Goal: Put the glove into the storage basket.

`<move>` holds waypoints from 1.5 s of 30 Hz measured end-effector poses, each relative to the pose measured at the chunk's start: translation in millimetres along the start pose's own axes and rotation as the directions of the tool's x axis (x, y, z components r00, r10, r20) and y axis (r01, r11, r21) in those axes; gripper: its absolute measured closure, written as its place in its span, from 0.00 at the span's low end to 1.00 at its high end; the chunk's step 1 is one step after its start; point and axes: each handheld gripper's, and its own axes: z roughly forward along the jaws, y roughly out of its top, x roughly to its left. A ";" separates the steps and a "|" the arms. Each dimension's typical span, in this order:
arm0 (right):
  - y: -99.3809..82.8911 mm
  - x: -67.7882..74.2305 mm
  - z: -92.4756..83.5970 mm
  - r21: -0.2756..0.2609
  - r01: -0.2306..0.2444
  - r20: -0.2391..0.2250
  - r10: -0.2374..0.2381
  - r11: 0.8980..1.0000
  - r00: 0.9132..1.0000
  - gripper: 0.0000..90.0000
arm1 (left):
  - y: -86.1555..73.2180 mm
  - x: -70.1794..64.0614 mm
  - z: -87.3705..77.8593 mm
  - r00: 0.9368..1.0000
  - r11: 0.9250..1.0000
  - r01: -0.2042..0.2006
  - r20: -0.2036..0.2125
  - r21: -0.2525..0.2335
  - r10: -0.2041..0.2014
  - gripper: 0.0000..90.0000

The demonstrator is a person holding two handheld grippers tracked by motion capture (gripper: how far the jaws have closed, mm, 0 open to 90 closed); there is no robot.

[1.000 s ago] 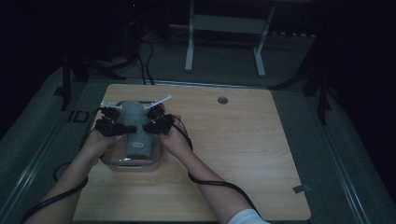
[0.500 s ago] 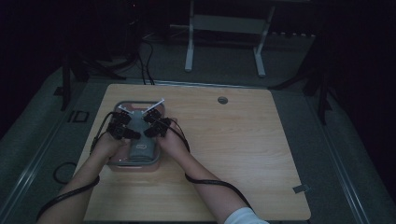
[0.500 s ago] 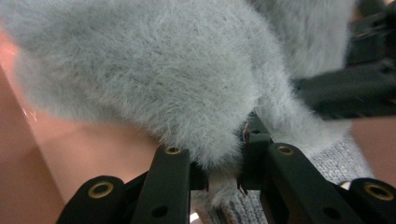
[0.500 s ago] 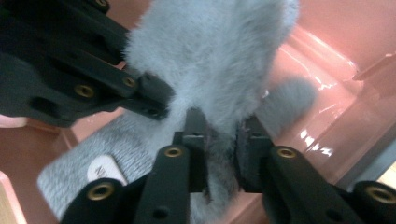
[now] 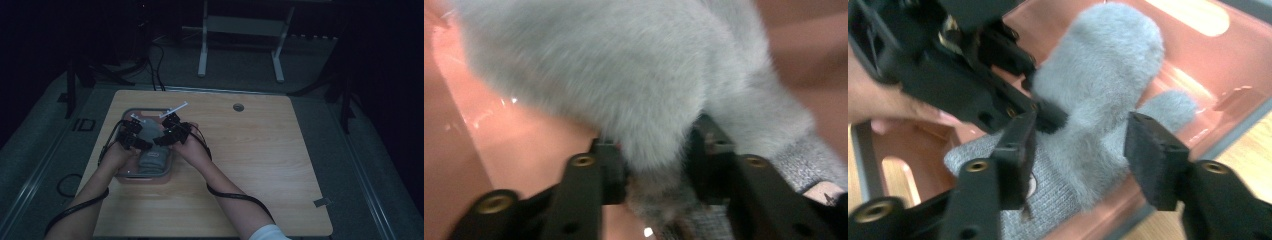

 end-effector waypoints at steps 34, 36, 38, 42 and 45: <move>-55.0 -17.0 -57.9 -0.067 0.121 -0.051 -0.125 0.990 0.991 0.18 | -53.1 -82.4 -68.9 0.962 0.883 -0.135 0.154 -0.449 0.225 0.19; -59.6 -17.4 -59.8 -0.066 0.129 -0.046 -0.132 0.989 0.990 0.18 | -55.6 -86.9 -68.7 0.954 0.878 -0.150 0.168 -0.455 0.250 0.19; -63.9 -17.5 -61.4 -0.064 0.130 -0.047 -0.133 0.989 0.990 0.18 | -58.6 -93.4 -67.2 0.944 0.875 -0.174 0.176 -0.452 0.278 0.19; -74.8 -16.4 -64.2 -0.051 0.141 -0.046 -0.143 0.989 0.989 0.18 | -64.1 -106.6 -62.4 0.925 0.870 -0.209 0.199 -0.447 0.324 0.19; -82.4 -16.5 -67.0 -0.050 0.143 -0.050 -0.145 0.989 0.988 0.18 | -67.1 -115.3 -59.3 0.908 0.863 -0.242 0.209 -0.444 0.363 0.19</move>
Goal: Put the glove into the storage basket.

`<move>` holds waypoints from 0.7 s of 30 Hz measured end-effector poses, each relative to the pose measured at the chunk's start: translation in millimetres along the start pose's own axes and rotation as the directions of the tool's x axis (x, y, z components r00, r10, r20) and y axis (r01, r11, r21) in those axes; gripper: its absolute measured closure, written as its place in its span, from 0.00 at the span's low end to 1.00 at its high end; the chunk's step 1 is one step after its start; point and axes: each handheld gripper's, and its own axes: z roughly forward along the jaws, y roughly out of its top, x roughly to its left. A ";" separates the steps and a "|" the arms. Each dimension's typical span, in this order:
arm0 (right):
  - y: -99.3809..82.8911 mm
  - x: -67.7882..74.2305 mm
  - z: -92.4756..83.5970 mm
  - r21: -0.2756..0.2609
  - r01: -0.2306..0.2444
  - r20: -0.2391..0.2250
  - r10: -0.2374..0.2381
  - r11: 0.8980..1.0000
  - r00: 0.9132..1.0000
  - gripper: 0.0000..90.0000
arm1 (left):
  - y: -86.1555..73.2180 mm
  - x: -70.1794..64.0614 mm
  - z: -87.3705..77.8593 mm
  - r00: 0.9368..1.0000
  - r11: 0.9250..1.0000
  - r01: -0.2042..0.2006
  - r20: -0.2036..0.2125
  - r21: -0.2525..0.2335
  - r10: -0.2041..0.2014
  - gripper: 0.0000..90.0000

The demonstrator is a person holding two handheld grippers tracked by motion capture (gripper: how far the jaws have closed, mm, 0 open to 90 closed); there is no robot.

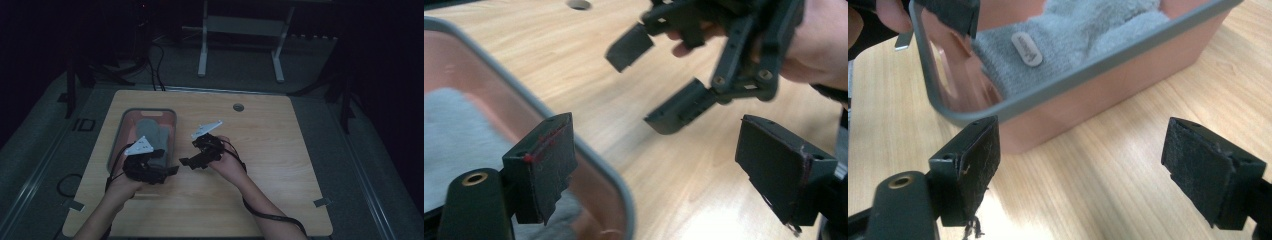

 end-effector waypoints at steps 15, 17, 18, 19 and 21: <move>-39.7 -7.3 -9.2 0.022 -0.021 0.004 0.021 1.000 1.000 0.18 | -14.6 -33.5 24.6 0.981 0.997 -0.082 0.177 0.014 0.078 0.19; -44.4 -9.1 -9.8 0.025 -0.028 0.005 0.028 0.999 1.000 0.18 | -18.0 -36.6 30.4 0.978 0.995 -0.096 0.188 0.025 0.090 0.19; -47.1 -9.9 -10.1 0.025 -0.032 0.007 0.032 0.999 0.999 0.18 | -19.4 -37.2 32.6 0.977 0.994 -0.103 0.188 0.029 0.096 0.19; -48.7 -10.4 -10.2 0.024 -0.032 0.006 0.032 0.999 0.999 0.18 | -21.3 -37.8 35.8 0.976 0.994 -0.105 0.195 0.037 0.096 0.19; -52.8 -11.6 -10.3 0.020 -0.026 0.002 0.026 0.999 1.000 0.18 | -25.1 -39.6 42.5 0.974 0.994 -0.100 0.208 0.050 0.088 0.19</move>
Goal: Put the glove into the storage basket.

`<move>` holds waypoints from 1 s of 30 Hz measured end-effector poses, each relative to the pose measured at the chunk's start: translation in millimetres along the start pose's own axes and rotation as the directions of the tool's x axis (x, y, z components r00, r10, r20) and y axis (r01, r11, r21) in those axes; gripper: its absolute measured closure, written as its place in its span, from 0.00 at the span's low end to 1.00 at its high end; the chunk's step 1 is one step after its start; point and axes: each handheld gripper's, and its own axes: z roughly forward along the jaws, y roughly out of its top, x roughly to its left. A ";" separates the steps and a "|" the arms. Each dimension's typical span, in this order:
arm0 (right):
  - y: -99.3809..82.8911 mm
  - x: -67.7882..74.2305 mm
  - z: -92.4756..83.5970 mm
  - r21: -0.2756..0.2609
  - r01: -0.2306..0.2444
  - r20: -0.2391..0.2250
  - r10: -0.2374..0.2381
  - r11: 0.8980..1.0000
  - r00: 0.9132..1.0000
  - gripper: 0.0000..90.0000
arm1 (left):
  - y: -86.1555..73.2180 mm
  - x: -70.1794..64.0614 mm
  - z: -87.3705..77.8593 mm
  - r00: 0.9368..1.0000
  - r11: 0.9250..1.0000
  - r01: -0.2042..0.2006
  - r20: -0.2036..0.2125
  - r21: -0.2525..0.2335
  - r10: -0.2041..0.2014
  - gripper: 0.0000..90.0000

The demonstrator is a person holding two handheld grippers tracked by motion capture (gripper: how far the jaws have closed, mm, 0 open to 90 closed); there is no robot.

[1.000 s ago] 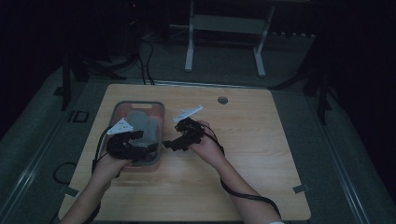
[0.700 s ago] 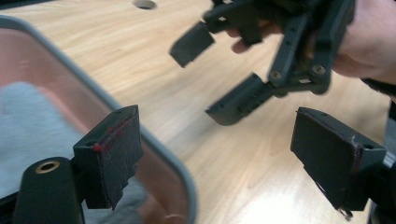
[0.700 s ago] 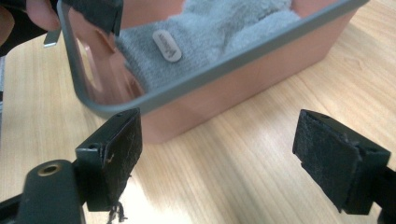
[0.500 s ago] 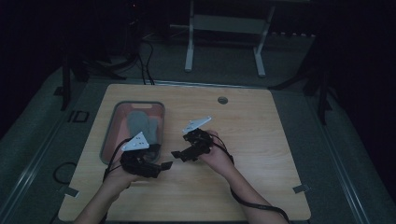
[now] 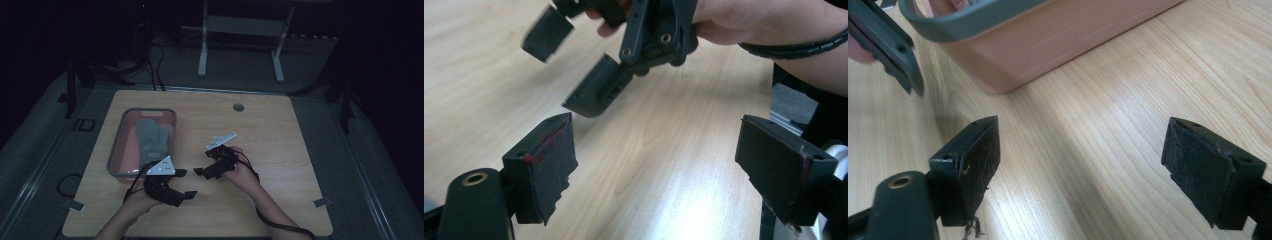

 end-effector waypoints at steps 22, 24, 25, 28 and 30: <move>-46.4 -12.1 6.3 0.014 0.061 0.020 -0.061 0.998 0.998 0.17 | -23.5 2.2 38.2 0.999 0.998 0.022 0.041 0.061 -0.025 0.19; -49.1 -12.6 7.4 0.017 0.074 0.024 -0.074 0.997 0.997 0.17 | -24.6 2.1 39.5 0.999 0.998 0.013 0.036 0.054 -0.015 0.19; -50.4 -13.2 8.4 0.020 0.078 0.021 -0.078 0.997 0.997 0.17 | -24.9 2.1 40.9 0.999 0.998 0.012 0.038 0.057 -0.014 0.19; -52.4 -13.8 10.1 0.023 0.091 0.028 -0.091 0.996 0.995 0.17 | -24.8 2.2 44.1 0.999 0.998 0.004 0.040 0.065 -0.006 0.19; -52.8 -13.1 9.9 0.014 0.101 0.035 -0.101 0.995 0.994 0.17 | -24.5 1.8 44.7 0.999 0.998 0.007 0.052 0.056 -0.010 0.19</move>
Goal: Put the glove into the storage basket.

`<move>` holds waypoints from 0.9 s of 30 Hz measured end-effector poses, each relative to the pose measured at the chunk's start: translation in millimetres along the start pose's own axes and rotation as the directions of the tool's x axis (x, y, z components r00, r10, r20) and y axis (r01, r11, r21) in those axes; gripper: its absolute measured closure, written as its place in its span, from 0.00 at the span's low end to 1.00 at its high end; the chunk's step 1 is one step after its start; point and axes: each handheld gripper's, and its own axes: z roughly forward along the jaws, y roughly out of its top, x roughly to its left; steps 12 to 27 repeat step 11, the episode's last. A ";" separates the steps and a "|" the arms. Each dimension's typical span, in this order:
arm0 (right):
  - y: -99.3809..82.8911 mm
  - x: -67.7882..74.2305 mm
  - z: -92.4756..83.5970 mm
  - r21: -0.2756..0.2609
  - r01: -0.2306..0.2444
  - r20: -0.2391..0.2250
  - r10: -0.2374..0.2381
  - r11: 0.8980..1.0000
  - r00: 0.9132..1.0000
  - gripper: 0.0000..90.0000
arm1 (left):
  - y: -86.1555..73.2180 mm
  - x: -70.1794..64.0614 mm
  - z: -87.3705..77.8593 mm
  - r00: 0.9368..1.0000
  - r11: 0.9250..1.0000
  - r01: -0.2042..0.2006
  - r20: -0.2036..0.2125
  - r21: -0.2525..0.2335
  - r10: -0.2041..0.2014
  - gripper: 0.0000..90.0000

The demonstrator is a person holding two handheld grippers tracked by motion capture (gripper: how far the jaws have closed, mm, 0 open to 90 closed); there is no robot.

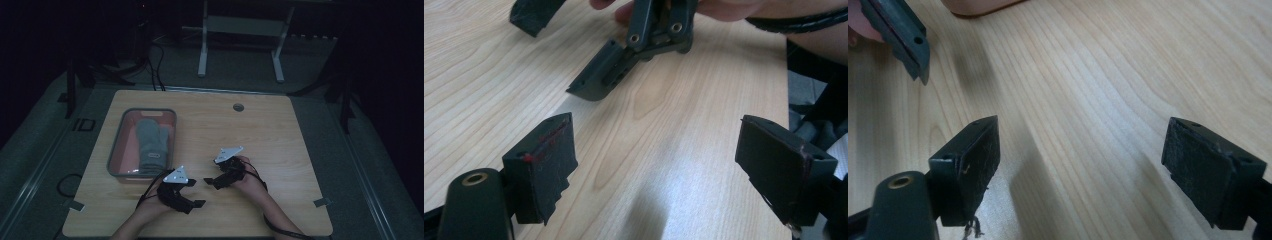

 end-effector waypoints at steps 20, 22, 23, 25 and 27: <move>-4.9 -0.7 3.1 0.002 0.042 0.018 -0.042 0.999 0.999 0.17 | -1.6 0.6 -2.0 1.000 0.999 0.002 0.004 -0.033 -0.002 0.19; -4.9 -0.7 3.1 0.002 0.042 0.018 -0.042 0.999 0.999 0.17 | -1.6 0.6 -2.0 1.000 0.999 0.002 0.004 -0.033 -0.002 0.19; -4.9 -0.7 3.1 0.002 0.042 0.018 -0.042 0.999 0.999 0.17 | -1.6 0.6 -2.0 1.000 0.999 0.002 0.004 -0.033 -0.002 0.19; -4.9 -0.7 3.1 0.002 0.042 0.018 -0.042 0.999 0.999 0.17 | -1.6 0.6 -2.0 1.000 0.999 0.002 0.004 -0.033 -0.002 0.19; -4.9 -0.7 3.1 0.002 0.042 0.018 -0.042 0.999 0.999 0.17 | -1.6 0.6 -2.0 1.000 0.999 0.002 0.004 -0.033 -0.002 0.19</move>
